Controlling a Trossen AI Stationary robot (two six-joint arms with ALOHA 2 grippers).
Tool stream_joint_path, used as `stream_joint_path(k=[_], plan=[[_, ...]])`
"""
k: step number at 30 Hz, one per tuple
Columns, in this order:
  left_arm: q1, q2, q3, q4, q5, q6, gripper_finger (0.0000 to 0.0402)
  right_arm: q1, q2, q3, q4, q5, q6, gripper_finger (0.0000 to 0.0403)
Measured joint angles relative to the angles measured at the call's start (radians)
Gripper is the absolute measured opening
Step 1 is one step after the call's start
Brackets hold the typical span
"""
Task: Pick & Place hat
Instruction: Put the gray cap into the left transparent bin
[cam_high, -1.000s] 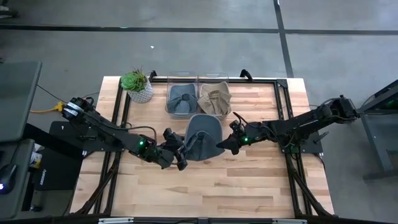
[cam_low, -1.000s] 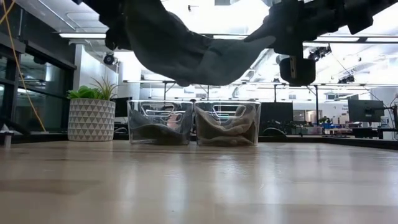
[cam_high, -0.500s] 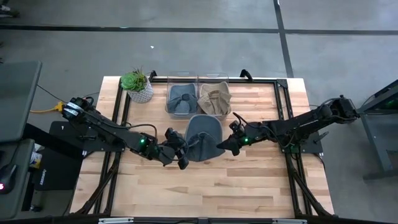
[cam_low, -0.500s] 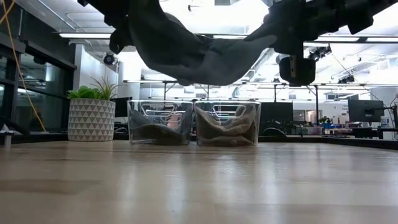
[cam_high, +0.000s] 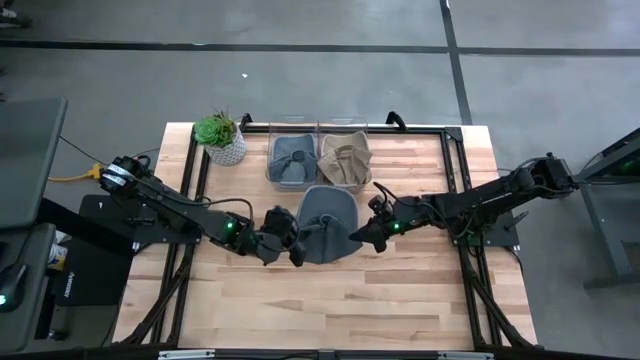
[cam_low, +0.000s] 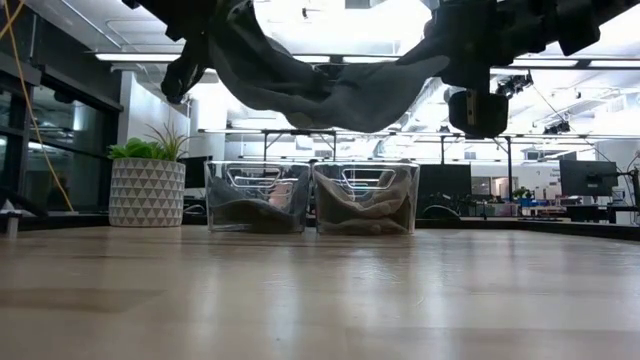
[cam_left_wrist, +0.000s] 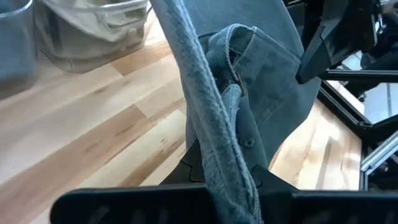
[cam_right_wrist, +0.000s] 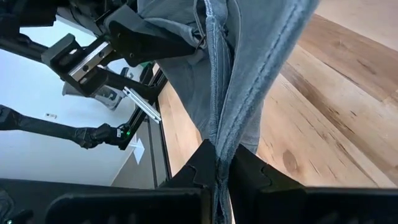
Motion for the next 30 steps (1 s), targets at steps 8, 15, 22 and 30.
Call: stream_joint_path(k=[8,15,22,30], plan=[[0.000,0.000,0.000,0.000,0.012,-0.057,0.0000,-0.006,0.000,0.000,0.001,-0.040,-0.037,0.0061],[0.000,0.000,0.000,-0.003,0.011,-0.081,0.0000,-0.017,-0.001,0.000,-0.008,-0.078,-0.080,0.0083],[0.000,0.000,0.000,-0.003,0.007,-0.099,0.0000,-0.033,-0.067,0.000,-0.158,-0.078,-0.124,0.0103],[0.000,0.000,0.000,-0.002,-0.002,-0.124,0.0000,-0.072,-0.254,0.000,-0.344,-0.072,-0.191,0.0105]])
